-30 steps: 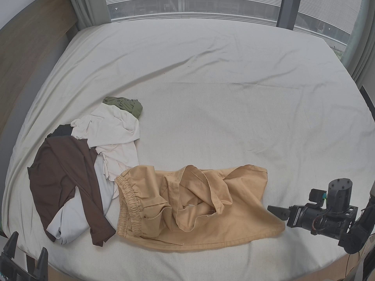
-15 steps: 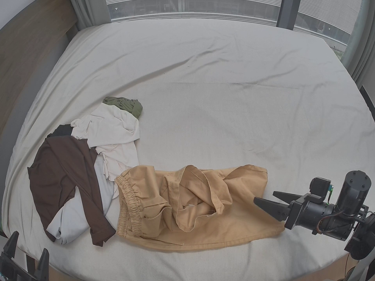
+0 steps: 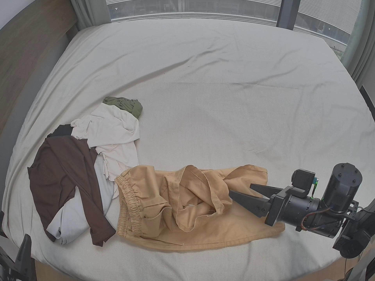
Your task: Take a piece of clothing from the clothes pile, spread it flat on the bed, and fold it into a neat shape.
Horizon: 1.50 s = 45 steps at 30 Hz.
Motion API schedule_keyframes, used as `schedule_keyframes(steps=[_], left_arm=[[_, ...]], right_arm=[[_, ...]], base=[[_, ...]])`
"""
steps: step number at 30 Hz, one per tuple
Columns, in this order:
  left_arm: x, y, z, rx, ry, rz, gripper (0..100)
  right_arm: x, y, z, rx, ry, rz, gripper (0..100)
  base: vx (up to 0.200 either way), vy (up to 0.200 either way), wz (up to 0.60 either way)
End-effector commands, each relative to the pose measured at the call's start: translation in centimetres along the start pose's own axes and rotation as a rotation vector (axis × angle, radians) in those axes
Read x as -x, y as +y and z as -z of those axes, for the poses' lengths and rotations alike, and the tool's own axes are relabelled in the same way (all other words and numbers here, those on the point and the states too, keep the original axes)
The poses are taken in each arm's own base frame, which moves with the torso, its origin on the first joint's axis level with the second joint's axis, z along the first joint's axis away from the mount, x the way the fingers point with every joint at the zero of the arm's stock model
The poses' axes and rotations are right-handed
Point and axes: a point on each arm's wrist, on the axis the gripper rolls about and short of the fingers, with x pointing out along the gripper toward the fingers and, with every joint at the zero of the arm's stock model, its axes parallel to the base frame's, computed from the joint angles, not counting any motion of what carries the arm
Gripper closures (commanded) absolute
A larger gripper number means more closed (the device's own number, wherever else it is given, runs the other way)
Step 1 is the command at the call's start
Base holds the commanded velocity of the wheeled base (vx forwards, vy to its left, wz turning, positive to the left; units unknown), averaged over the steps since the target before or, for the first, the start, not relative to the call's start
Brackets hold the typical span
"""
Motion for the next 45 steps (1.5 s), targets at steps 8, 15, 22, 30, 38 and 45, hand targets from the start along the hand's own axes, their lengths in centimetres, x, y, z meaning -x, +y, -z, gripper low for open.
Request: schedule_keyframes(steps=[8, 15, 22, 30, 38, 45], left_arm=[[-9.4, -0.5, -8.3, 0.228, 0.192, 0.437, 0], [-14.7, -0.9, -7.2, 0.238, 0.259, 0.544, 0], [-18.3, -0.7, -3.1, 0.269, 0.35, 0.516, 0], [-18.1, -0.5, 0.4, 0.309, 0.455, 0.488, 0], [-18.2, -0.5, 3.2, 0.356, 0.595, 0.5, 0], [-18.6, -0.6, 4.8, 0.376, 0.643, 0.515, 0]], right_arm=[[-2.1, 0.4, -1.1, -0.001, -0.016, -0.092, 0], [-1.1, 0.5, -2.3, 0.015, -0.101, -0.132, 0], [-1.2, -0.6, -2.3, 0.01, -0.089, -0.12, 0], [-1.7, -2.3, -2.0, 0.003, -0.085, -0.096, 0], [-1.7, -2.2, -2.0, 0.005, -0.089, -0.096, 0], [-1.7, -2.1, -1.8, 0.007, -0.079, -0.099, 0]], base=[[0.0, 0.0, 0.0], [0.0, 0.0, 0.0], [0.0, 0.0, 0.0], [0.0, 0.0, 0.0], [0.0, 0.0, 0.0], [0.0, 0.0, 0.0]])
